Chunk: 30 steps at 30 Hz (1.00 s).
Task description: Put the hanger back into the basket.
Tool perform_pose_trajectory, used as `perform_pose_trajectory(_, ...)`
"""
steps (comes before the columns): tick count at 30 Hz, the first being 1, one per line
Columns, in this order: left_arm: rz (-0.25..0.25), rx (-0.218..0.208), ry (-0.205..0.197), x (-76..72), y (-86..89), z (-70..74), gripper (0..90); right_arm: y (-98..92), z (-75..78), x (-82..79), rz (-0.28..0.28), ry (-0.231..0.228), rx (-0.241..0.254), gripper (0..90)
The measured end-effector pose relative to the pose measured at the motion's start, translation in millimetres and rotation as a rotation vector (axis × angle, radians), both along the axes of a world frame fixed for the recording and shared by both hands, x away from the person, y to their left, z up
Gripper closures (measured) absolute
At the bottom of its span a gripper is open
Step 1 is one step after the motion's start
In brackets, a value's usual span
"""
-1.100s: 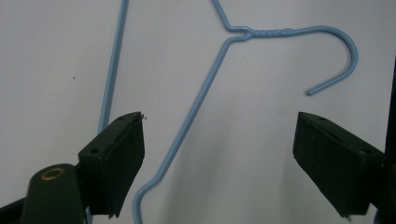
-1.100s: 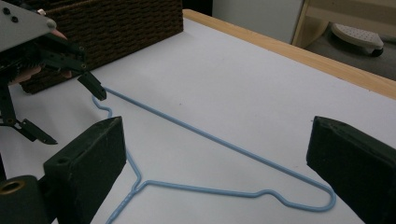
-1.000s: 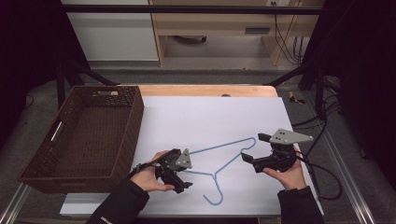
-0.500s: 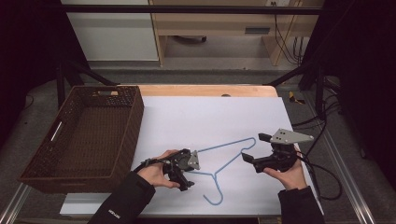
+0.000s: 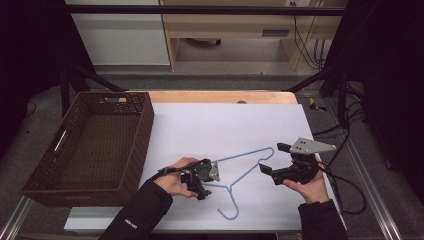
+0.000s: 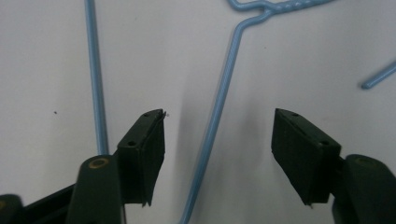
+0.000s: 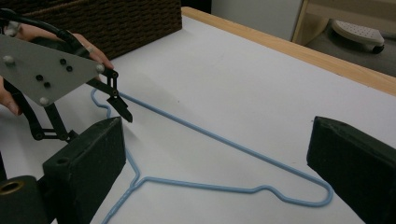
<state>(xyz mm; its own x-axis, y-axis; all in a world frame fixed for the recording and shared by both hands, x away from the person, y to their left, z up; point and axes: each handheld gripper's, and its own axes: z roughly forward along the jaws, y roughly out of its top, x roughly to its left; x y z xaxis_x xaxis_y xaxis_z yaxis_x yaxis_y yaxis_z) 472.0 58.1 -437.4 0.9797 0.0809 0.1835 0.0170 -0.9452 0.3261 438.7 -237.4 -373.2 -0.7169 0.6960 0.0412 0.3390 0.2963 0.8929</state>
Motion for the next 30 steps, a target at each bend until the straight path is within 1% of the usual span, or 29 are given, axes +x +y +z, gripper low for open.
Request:
perform_pose_trajectory(1,0.0,0.0,0.0,0.0,0.0,0.0,37.5,0.0,0.0,0.0,0.0,0.0,0.0,4.9)
perform_pose_trajectory(3,-0.003,0.0,0.008,2.5,-3.2,0.6,43.6,-0.4,-0.2,0.2,-0.001,0.0,0.001,4.9)
perform_pose_trajectory(4,-0.001,-0.008,0.011,3.2,-4.6,0.1,43.6,-0.8,-0.2,0.3,-0.001,0.0,0.0,4.9)
perform_pose_trajectory(5,-0.008,-0.005,0.014,4.6,-6.1,0.1,46.2,-1.1,-0.2,0.3,-0.001,-0.001,-0.001,4.9)
perform_pose_trajectory(6,-0.005,0.01,0.031,7.0,-9.5,-1.0,51.3,-1.6,-0.1,0.3,-0.002,0.0,0.001,4.9)
perform_pose_trajectory(7,-0.005,0.01,0.031,7.0,-9.5,-1.0,55.1,-1.6,-0.1,0.3,-0.002,0.0,0.001,4.9)
perform_pose_trajectory(8,-0.007,0.02,0.043,8.5,-11.4,-1.8,55.1,-2.0,-0.1,0.3,-0.002,0.0,0.001,4.9)
perform_pose_trajectory(12,-0.012,0.035,0.035,11.7,-17.0,-6.0,59.8,-3.3,0.1,0.4,-0.006,0.001,0.003,4.9)
perform_pose_trajectory(13,-0.012,0.035,0.035,11.7,-17.0,-6.0,60.6,-3.3,0.1,0.4,-0.006,0.001,0.003,4.9)
perform_pose_trajectory(14,-0.019,0.044,0.04,12.3,-19.0,-7.4,60.7,-3.6,0.0,0.5,-0.007,0.001,0.002,4.9)
perform_pose_trajectory(16,-0.021,0.047,0.045,12.7,-19.6,-7.5,60.8,-3.7,0.1,0.4,-0.005,0.002,0.002,4.8)
perform_pose_trajectory(17,-0.02,0.044,0.053,13.2,-19.5,-7.3,62.7,-3.8,0.2,0.4,-0.006,0.001,0.002,4.8)
perform_pose_trajectory(19,-0.02,0.043,0.05,13.5,-19.1,-7.2,65.5,-4.1,0.3,0.4,-0.006,0.001,0.003,4.8)
perform_pose_trajectory(20,-0.021,0.043,0.061,14.1,-18.7,-7.5,65.5,-4.3,0.3,0.3,-0.007,0.001,0.003,4.8)
perform_pose_trajectory(22,-0.027,0.042,0.068,15.1,-18.4,-7.7,66.8,-4.6,0.4,0.3,-0.008,0.001,0.003,4.8)
perform_pose_trajectory(24,-0.023,0.042,0.073,15.6,-18.4,-8.1,67.7,-4.5,0.4,0.3,-0.007,0.001,0.004,4.8)
perform_pose_trajectory(25,-0.026,0.043,0.086,15.9,-18.5,-8.1,67.7,-4.5,0.4,0.3,-0.007,0.001,0.004,4.8)
perform_pose_trajectory(26,-0.021,0.043,0.105,15.9,-18.7,-8.5,73.8,-4.4,0.3,0.3,-0.008,0.002,0.002,4.7)
perform_pose_trajectory(30,-0.021,0.051,0.122,16.5,-19.6,-8.3,77.1,-4.6,0.4,0.3,-0.009,0.002,0.003,4.7)
